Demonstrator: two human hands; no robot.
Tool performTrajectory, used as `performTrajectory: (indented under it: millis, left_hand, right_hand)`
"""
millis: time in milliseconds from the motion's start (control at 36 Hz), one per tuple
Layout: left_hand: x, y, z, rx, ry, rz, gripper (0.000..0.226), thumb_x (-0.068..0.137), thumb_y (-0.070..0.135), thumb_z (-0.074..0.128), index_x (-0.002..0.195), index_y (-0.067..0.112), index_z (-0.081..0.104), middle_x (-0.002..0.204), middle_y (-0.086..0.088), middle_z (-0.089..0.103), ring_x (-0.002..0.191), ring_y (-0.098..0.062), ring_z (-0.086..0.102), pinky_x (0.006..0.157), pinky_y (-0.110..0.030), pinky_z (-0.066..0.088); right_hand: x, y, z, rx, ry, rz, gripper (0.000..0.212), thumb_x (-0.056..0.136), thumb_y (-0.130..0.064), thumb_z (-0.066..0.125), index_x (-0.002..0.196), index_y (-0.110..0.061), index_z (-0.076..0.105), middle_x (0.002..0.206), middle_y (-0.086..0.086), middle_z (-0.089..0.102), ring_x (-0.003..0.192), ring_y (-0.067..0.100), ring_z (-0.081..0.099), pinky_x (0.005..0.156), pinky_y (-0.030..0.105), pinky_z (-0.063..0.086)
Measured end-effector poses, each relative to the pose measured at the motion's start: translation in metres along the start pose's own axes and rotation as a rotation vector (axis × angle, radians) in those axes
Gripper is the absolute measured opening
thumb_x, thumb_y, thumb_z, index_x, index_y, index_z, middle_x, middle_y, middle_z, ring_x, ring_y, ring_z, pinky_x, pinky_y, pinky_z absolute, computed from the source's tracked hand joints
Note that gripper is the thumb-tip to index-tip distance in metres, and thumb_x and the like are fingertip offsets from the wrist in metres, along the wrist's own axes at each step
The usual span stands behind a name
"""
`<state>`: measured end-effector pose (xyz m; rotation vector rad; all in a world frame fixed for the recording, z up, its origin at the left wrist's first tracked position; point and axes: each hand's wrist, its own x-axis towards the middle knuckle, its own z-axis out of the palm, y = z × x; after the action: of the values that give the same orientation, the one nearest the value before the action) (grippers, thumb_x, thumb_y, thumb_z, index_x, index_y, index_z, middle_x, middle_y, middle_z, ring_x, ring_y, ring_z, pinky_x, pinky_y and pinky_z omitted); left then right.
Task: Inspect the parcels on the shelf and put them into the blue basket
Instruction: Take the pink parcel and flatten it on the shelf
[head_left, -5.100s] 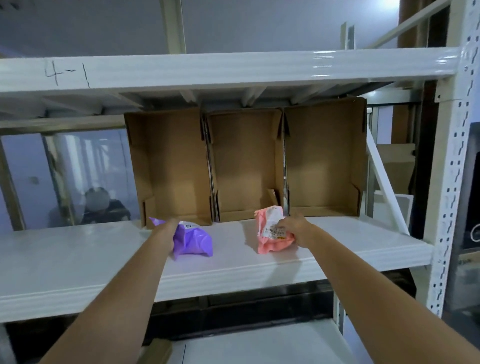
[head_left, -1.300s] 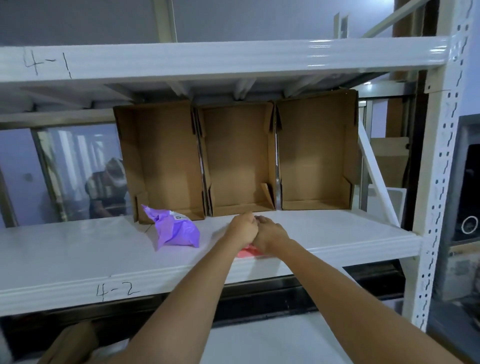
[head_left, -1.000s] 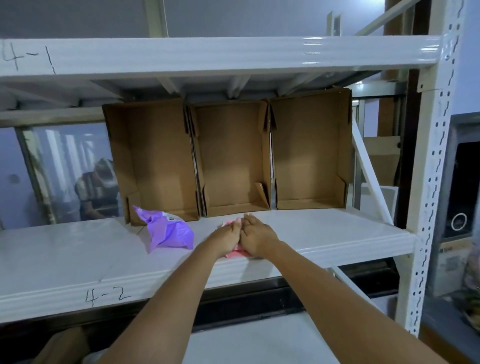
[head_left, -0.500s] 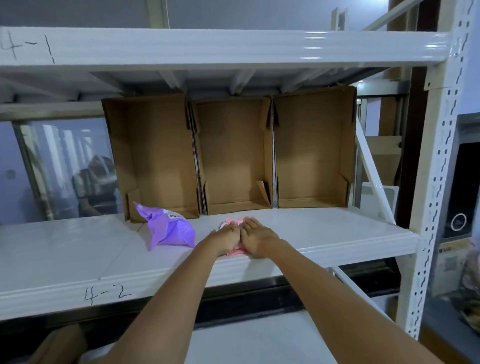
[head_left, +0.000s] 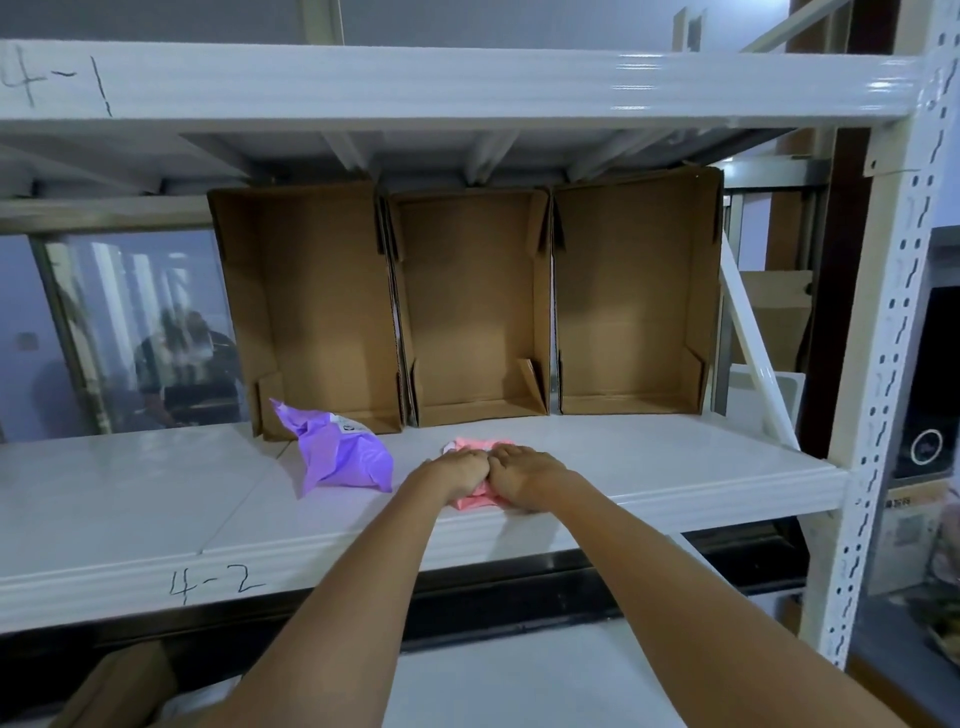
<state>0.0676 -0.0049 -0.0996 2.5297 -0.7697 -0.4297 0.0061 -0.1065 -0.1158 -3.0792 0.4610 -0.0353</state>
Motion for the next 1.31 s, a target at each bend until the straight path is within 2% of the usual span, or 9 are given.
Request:
performTrajectory:
  millis: [139, 250, 389, 583, 778, 889, 1056, 1167, 1306]
  left_hand:
    - [-0.001, 0.001, 0.005, 0.002, 0.007, 0.022, 0.046, 0.099, 0.030, 0.028, 0.139, 0.012, 0.043, 0.145, -0.012, 0.045, 0.131, -0.028, 0.045, 0.113, -0.042, 0.032]
    - [-0.020, 0.003, 0.000, 0.122, 0.077, 0.027, 0.050, 0.104, 0.027, 0.017, 0.152, 0.014, 0.019, 0.158, -0.010, 0.020, 0.143, -0.029, 0.025, 0.118, -0.042, 0.019]
    - [-0.004, -0.016, -0.013, 0.411, 0.308, 0.141, 0.038, 0.102, 0.034, 0.031, 0.122, 0.011, 0.054, 0.123, -0.010, 0.060, 0.109, -0.025, 0.055, 0.085, -0.033, 0.040]
    - [-0.014, 0.006, -0.012, 0.456, 0.569, 0.228, 0.030, 0.094, 0.010, 0.040, 0.118, 0.007, 0.057, 0.124, -0.009, 0.055, 0.119, -0.029, 0.048, 0.090, -0.034, 0.042]
    - [-0.011, 0.000, 0.006, 0.356, 0.347, 0.241, 0.034, 0.098, 0.026, 0.037, 0.122, 0.016, 0.058, 0.130, -0.009, 0.052, 0.114, -0.031, 0.052, 0.090, -0.037, 0.041]
    - [-0.009, -0.005, 0.005, 0.223, 0.354, 0.265, 0.027, 0.097, 0.026, 0.041, 0.098, 0.015, 0.066, 0.119, -0.006, 0.057, 0.105, -0.029, 0.057, 0.087, -0.034, 0.043]
    - [0.006, -0.016, 0.002, 0.064, 0.389, 0.339, 0.041, 0.092, 0.026, 0.056, 0.052, 0.024, 0.044, 0.085, -0.002, 0.055, 0.087, -0.031, 0.059, 0.074, -0.034, 0.046]
    - [0.006, -0.024, 0.008, 0.155, 0.372, 0.340, 0.023, 0.094, 0.033, 0.050, 0.100, 0.013, 0.058, 0.110, -0.008, 0.052, 0.102, -0.029, 0.055, 0.089, -0.040, 0.047]
    - [0.012, -0.028, 0.012, 0.349, 0.139, 0.288, 0.063, 0.101, 0.041, 0.024, 0.154, 0.015, 0.005, 0.162, -0.005, 0.002, 0.149, -0.023, 0.006, 0.120, -0.042, 0.013]
  right_hand:
    - [-0.002, 0.001, -0.005, -0.018, 0.004, -0.019, 0.051, 0.102, -0.036, 0.032, 0.147, -0.013, 0.035, 0.154, 0.010, 0.034, 0.139, 0.029, 0.033, 0.114, 0.044, 0.030]
    - [-0.004, 0.003, -0.009, 0.034, 0.025, -0.015, 0.048, 0.101, -0.034, 0.025, 0.140, -0.015, 0.045, 0.148, 0.010, 0.040, 0.133, 0.027, 0.037, 0.110, 0.042, 0.032]
    - [-0.006, 0.003, -0.017, -0.043, 0.089, 0.060, 0.058, 0.099, -0.046, 0.019, 0.137, -0.014, 0.048, 0.136, 0.012, 0.048, 0.125, 0.025, 0.041, 0.103, 0.039, 0.036]
    - [-0.016, 0.003, -0.027, -0.205, 0.164, 0.126, 0.056, 0.097, -0.055, 0.031, 0.128, -0.017, 0.058, 0.118, 0.009, 0.059, 0.109, 0.026, 0.057, 0.081, 0.031, 0.040]
    - [-0.019, 0.020, -0.020, 0.573, 0.314, 0.019, 0.032, 0.085, -0.018, 0.058, 0.062, 0.004, 0.062, 0.054, 0.005, 0.044, 0.059, 0.017, 0.043, 0.059, 0.029, 0.033]
    - [-0.024, 0.034, -0.021, 0.163, 0.567, -0.031, 0.025, 0.090, -0.025, 0.051, 0.087, -0.009, 0.071, 0.093, 0.004, 0.062, 0.088, 0.021, 0.056, 0.072, 0.031, 0.043]
    - [-0.018, 0.019, -0.017, -0.044, 0.423, -0.156, 0.050, 0.100, -0.035, 0.035, 0.147, -0.017, 0.038, 0.151, 0.003, 0.038, 0.140, 0.022, 0.031, 0.111, 0.037, 0.027]
    - [-0.010, 0.012, 0.000, -0.001, 0.203, -0.157, 0.059, 0.102, -0.041, 0.024, 0.156, -0.017, 0.015, 0.164, 0.002, 0.008, 0.150, 0.015, 0.007, 0.119, 0.037, 0.015]
    - [-0.010, 0.010, 0.005, 0.063, 0.041, -0.101, 0.065, 0.102, -0.044, 0.016, 0.156, -0.015, -0.005, 0.163, 0.001, -0.013, 0.151, 0.014, -0.004, 0.121, 0.038, 0.012]
